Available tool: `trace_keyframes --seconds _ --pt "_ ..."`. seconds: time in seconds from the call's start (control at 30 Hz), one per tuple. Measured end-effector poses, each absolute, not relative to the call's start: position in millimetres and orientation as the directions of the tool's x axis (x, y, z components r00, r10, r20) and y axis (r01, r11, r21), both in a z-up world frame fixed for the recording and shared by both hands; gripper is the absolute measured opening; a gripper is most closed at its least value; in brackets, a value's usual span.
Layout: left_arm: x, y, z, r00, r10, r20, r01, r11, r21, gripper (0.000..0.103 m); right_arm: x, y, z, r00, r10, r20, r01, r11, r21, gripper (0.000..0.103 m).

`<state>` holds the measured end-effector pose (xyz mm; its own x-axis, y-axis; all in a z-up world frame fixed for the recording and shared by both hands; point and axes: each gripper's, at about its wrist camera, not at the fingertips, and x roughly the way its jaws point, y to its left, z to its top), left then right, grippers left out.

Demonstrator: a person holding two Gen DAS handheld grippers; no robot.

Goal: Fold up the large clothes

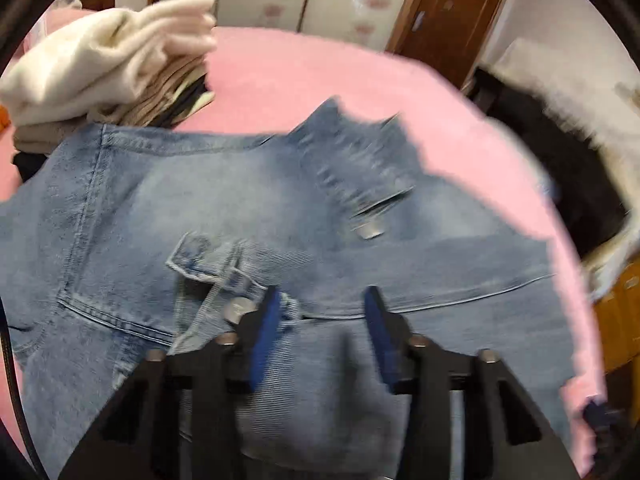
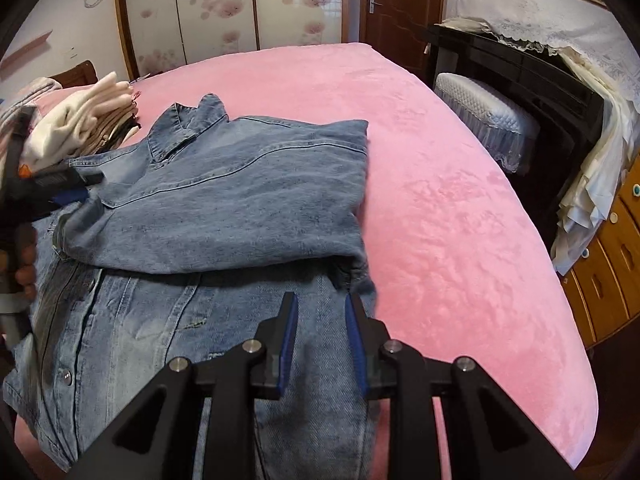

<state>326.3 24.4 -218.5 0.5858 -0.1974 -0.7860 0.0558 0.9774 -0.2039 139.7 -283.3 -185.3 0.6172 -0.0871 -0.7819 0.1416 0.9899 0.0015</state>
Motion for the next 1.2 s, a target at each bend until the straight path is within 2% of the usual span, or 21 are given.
trace_keyframes --seconds 0.03,0.07,0.1,0.17,0.2,0.33,0.4,0.53,0.73,0.83,0.9,0.93,1.0,1.2 --pt "328 28 -225 0.582 -0.165 -0.796 0.034 0.983 -0.179 0.032 141 -284 -186 0.617 -0.086 -0.782 0.142 0.99 0.003 0.024" --pt "330 35 -232 0.582 -0.134 -0.802 0.007 0.987 -0.159 0.023 143 -284 -186 0.616 -0.088 -0.783 0.144 0.99 0.003 0.024" --pt "331 44 -238 0.575 -0.145 -0.805 -0.003 0.984 -0.179 0.021 145 -286 -187 0.612 -0.096 -0.785 0.152 0.988 -0.002 0.024" --pt "326 58 -240 0.58 -0.2 -0.789 -0.003 0.969 -0.247 0.021 148 -289 -190 0.605 -0.106 -0.789 0.163 0.987 -0.007 0.024" --pt "325 60 -239 0.58 -0.194 -0.791 -0.009 0.97 -0.244 0.021 151 -292 -191 0.597 -0.101 -0.796 0.166 0.986 0.0 0.024" --pt "317 63 -221 0.582 -0.172 -0.795 -0.016 0.975 -0.222 0.025 162 -299 -182 0.596 -0.051 -0.802 0.156 0.986 0.053 0.024" --pt "314 65 -207 0.608 -0.202 -0.768 -0.005 0.966 -0.258 0.029 170 -303 -169 0.622 -0.038 -0.782 0.151 0.986 0.072 0.024" --pt "312 56 -179 0.671 -0.234 -0.703 0.02 0.954 -0.298 0.044 201 -310 -147 0.656 -0.042 -0.754 0.147 0.987 0.072 0.024" --pt "337 25 -201 0.625 -0.21 -0.752 0.029 0.969 -0.247 0.044 285 -303 -151 0.641 0.033 -0.766 0.098 0.987 0.126 0.024" --pt "351 24 -230 0.573 -0.159 -0.804 -0.015 0.979 -0.204 0.044 325 -298 -175 0.598 0.045 -0.8 0.098 0.987 0.129 0.024" --pt "353 28 -241 0.559 -0.167 -0.812 -0.017 0.977 -0.212 0.044 348 -302 -199 0.54 0.029 -0.841 0.121 0.986 0.112 0.024" --pt "352 30 -243 0.564 -0.178 -0.806 -0.002 0.976 -0.217 0.044 356 -306 -208 0.516 0.015 -0.856 0.136 0.986 0.099 0.019" --pt "351 30 -244 0.571 -0.187 -0.799 0.033 0.978 -0.205 0.044 364 -319 -221 0.491 -0.042 -0.87 0.176 0.983 0.053 0.017" --pt "353 30 -245 0.559 -0.21 -0.802 0.078 0.976 -0.202 0.045 352 -347 -220 0.502 -0.069 -0.862 0.23 0.971 0.056 0.014"
